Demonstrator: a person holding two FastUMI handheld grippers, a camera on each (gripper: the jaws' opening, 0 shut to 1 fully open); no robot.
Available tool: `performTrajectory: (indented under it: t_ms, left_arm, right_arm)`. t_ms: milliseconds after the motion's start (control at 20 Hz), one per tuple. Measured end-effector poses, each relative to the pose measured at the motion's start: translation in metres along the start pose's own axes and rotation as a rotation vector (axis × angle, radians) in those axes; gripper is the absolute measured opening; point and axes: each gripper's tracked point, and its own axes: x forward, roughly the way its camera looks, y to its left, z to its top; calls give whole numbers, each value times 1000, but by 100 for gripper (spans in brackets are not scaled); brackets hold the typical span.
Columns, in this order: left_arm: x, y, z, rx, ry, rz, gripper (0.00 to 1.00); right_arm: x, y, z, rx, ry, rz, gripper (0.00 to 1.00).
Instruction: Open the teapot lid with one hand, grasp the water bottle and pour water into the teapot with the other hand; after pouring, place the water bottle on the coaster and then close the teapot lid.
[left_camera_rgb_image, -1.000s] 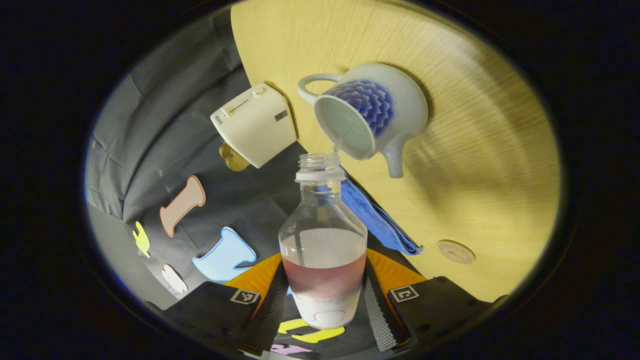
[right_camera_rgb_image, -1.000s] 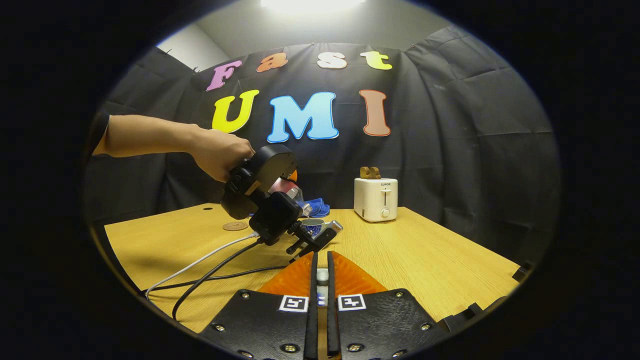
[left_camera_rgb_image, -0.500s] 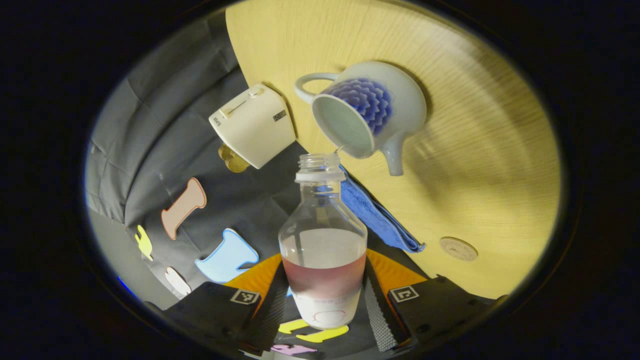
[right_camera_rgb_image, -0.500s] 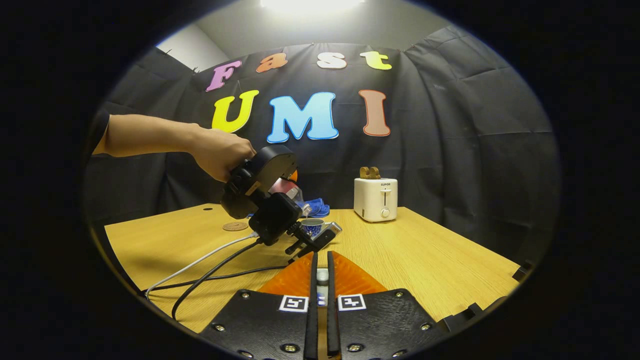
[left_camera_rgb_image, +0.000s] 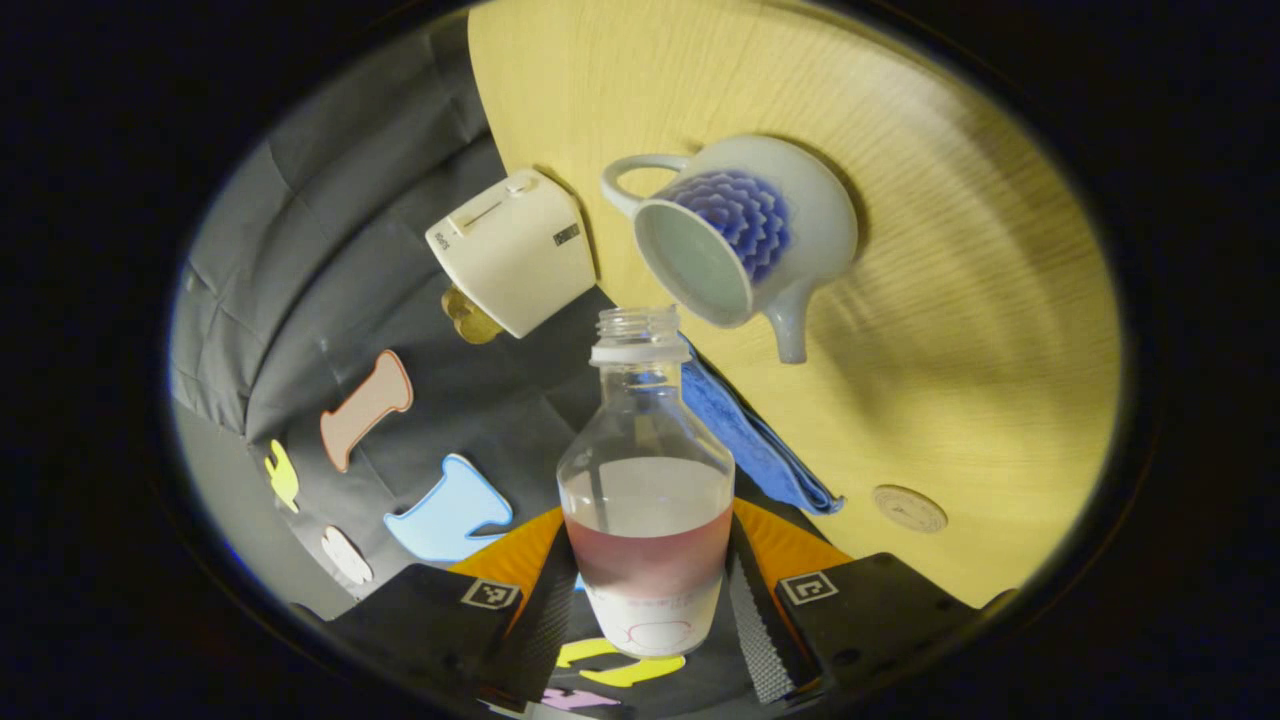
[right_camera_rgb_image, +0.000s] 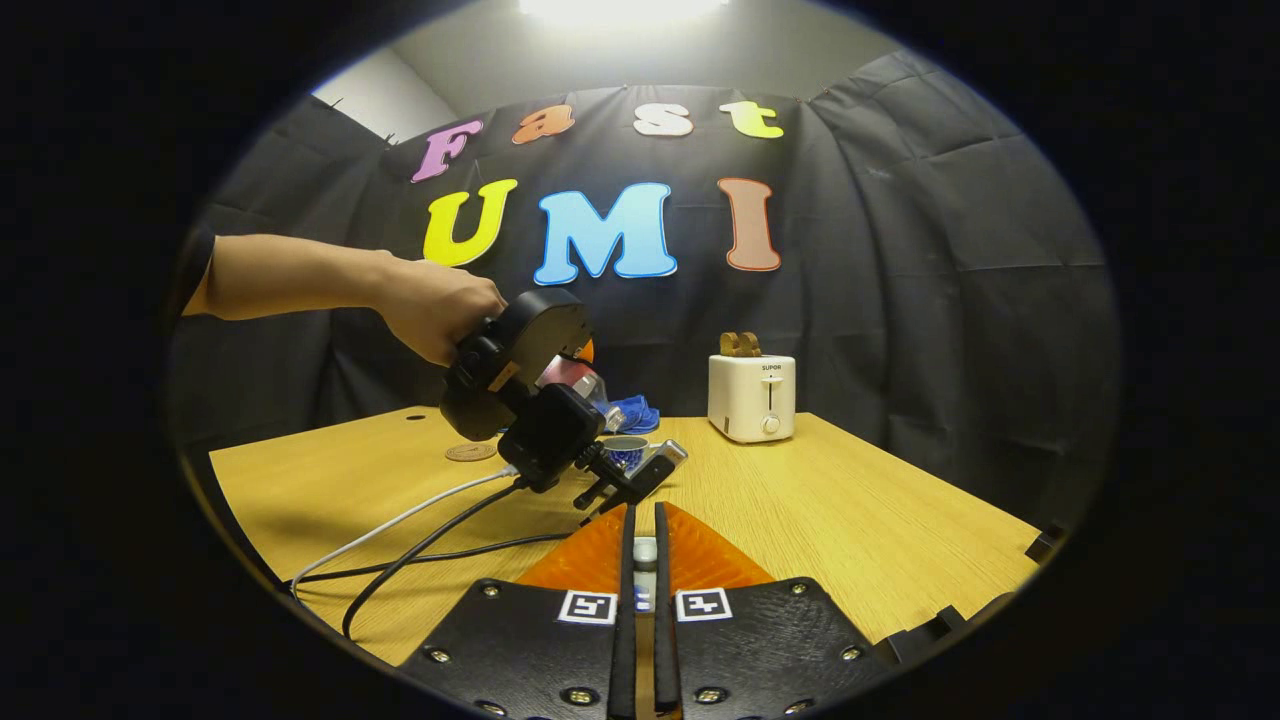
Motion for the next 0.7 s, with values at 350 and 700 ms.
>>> performTrajectory:
  t_ms: [350, 700]
  left_arm:
    - [-6, -11, 14, -204, -99, 15, 87]
    - [4, -40, 6, -589, -141, -18, 87]
  right_arm:
    - [0, -5, 0, 38, 1, -12, 7]
    - [4, 2, -1, 64, 10, 6, 7]
